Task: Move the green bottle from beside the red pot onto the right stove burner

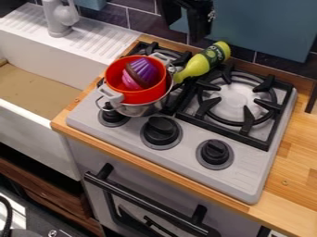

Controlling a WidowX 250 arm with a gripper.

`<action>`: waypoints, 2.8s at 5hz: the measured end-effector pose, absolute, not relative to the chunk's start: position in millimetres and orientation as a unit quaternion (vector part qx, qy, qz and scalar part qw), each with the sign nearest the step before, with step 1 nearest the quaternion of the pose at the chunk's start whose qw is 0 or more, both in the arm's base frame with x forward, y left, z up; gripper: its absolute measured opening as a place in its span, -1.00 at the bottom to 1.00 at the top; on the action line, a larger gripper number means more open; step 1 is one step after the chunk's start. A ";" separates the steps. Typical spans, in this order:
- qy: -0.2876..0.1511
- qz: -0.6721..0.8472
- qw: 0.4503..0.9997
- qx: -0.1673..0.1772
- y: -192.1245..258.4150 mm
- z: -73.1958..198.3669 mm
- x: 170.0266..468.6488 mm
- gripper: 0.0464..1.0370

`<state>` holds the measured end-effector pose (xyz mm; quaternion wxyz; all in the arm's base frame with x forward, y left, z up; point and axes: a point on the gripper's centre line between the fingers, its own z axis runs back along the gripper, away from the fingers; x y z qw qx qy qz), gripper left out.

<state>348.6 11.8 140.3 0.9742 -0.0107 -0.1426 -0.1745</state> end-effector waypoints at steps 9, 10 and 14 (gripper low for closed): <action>-0.117 -0.065 0.991 0.023 10.2 57.3 416.9 0.93; -0.123 -0.069 0.990 0.032 10.2 56.8 419.2 0.93; -0.127 -0.068 0.988 0.049 11.0 47.6 420.4 0.11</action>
